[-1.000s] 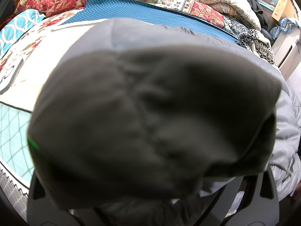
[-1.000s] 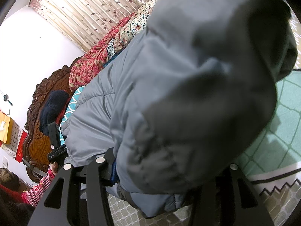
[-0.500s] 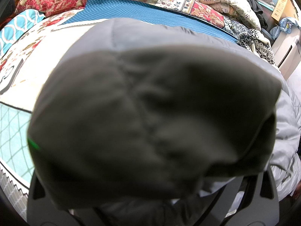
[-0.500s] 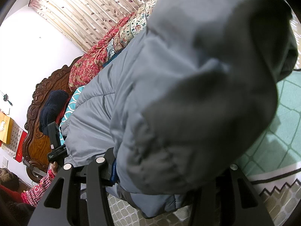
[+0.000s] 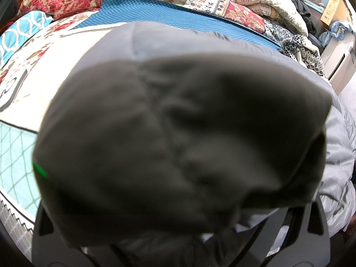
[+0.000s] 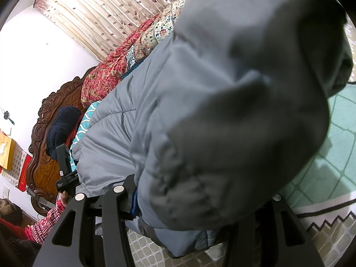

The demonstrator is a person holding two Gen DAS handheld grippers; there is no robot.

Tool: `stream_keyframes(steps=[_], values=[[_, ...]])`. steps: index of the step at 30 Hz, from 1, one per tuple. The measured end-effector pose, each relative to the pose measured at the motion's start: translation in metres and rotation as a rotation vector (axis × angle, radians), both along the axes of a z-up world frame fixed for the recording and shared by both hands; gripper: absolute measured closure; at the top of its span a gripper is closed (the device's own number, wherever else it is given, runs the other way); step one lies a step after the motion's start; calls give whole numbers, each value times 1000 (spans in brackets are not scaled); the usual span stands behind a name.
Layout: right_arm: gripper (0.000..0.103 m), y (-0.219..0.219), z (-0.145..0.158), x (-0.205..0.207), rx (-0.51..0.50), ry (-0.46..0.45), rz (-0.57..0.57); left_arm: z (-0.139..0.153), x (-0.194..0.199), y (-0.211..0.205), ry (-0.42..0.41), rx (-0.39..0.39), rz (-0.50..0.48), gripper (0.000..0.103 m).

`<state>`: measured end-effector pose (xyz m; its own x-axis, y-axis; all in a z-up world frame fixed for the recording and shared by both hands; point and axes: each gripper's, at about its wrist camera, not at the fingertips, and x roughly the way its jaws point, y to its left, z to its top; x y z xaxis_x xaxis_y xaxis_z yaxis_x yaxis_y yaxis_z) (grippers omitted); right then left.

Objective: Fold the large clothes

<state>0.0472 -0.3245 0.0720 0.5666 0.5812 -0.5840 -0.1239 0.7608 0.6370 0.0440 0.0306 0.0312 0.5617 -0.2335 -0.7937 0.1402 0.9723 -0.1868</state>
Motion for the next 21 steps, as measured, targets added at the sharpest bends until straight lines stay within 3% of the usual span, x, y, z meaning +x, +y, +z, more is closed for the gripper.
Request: stream_keyframes(steps=[21], values=[[78,-4,0,0,0,2,0,0,-1,-5,-3,-5,1,7]])
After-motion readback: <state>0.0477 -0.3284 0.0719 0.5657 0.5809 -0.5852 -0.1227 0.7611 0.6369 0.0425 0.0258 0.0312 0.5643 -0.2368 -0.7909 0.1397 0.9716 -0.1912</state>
